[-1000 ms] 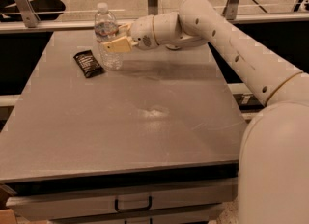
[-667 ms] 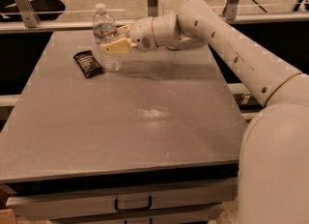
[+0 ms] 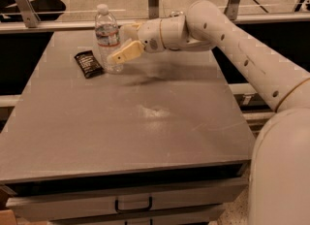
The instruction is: Move water bottle near rxbar chocolate
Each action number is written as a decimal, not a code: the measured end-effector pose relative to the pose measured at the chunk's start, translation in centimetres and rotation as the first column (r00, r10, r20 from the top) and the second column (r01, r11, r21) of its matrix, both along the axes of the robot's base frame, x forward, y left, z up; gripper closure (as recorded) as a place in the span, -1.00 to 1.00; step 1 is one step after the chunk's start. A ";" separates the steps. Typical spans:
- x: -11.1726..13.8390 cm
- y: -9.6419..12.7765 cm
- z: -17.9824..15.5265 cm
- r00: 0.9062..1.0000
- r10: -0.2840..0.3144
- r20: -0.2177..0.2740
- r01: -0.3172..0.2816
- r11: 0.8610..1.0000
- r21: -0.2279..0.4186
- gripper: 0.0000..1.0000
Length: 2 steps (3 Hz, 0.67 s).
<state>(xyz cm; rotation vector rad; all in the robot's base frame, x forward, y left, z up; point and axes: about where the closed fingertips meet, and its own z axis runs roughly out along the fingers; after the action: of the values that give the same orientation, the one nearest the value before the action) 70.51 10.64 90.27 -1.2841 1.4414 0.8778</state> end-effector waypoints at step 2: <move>-3.9 -10.1 6.3 0.979 -0.099 0.181 0.104 0.994 -0.017 -1.00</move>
Offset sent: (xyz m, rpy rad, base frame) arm -0.0839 -0.2188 0.1408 -0.0774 -0.3771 -0.2121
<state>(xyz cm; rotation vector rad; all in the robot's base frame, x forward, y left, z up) 66.62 0.52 96.58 -1.2640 1.3663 0.6596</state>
